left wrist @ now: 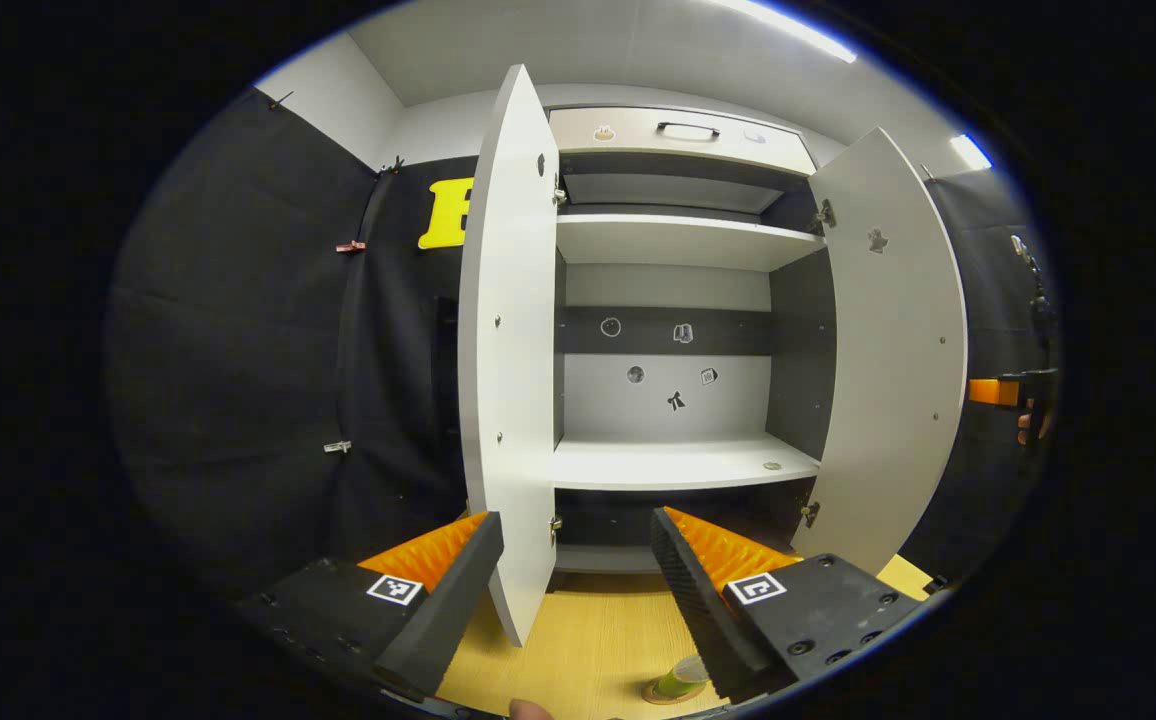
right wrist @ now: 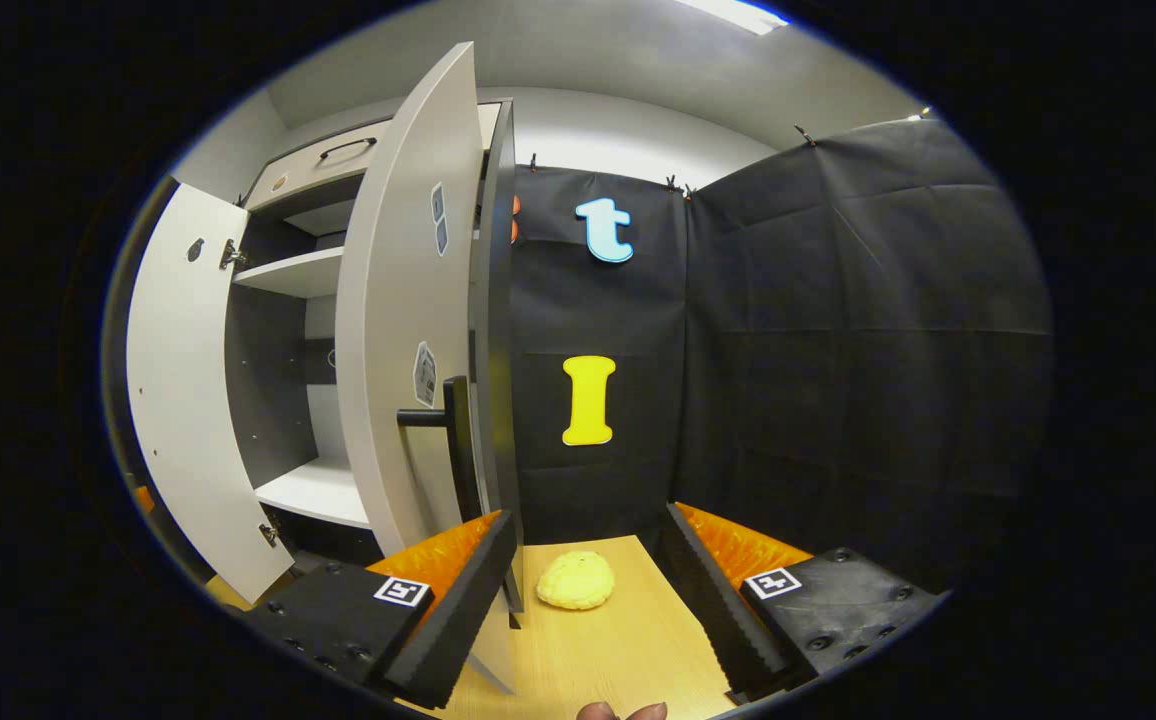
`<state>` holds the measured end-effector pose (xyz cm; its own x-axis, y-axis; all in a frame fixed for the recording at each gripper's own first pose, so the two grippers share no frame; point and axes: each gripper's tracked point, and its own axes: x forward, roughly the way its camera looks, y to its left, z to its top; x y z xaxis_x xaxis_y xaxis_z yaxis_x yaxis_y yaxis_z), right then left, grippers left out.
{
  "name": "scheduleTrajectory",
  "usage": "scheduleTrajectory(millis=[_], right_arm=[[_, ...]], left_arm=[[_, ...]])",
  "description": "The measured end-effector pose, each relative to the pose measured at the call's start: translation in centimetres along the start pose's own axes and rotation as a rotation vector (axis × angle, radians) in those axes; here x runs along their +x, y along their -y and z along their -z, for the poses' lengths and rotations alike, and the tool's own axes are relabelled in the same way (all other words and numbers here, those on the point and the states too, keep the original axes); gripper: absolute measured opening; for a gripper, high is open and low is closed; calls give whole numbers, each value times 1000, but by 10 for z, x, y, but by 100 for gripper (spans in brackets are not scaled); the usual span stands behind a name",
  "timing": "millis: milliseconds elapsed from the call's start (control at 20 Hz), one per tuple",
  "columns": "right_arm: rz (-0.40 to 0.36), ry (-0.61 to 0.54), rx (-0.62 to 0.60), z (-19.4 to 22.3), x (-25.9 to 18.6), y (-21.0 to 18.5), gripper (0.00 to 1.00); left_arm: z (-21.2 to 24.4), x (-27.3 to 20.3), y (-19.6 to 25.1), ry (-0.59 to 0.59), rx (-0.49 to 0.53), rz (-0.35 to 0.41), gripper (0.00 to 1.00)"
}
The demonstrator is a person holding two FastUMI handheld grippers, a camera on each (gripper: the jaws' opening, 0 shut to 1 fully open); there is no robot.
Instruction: Grasp the bottle in the cabinet with the left hand and place it on the coaster, then close the right door with the right hand and the left door with the left hand.
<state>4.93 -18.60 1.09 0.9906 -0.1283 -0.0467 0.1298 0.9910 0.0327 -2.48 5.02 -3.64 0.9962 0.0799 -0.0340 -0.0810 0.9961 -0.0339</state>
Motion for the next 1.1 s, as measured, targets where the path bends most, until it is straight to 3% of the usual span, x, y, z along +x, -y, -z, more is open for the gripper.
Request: scheduleTrajectory(millis=[400,1100], right_arm=[[-32,-3,31,3,-2,-29,96],[-201,-16,38,11,3,-149,97]], left_arm=[[6,-3,-4,-8,-12,-11,95],[6,-21,-42,4,-5,-39,95]])
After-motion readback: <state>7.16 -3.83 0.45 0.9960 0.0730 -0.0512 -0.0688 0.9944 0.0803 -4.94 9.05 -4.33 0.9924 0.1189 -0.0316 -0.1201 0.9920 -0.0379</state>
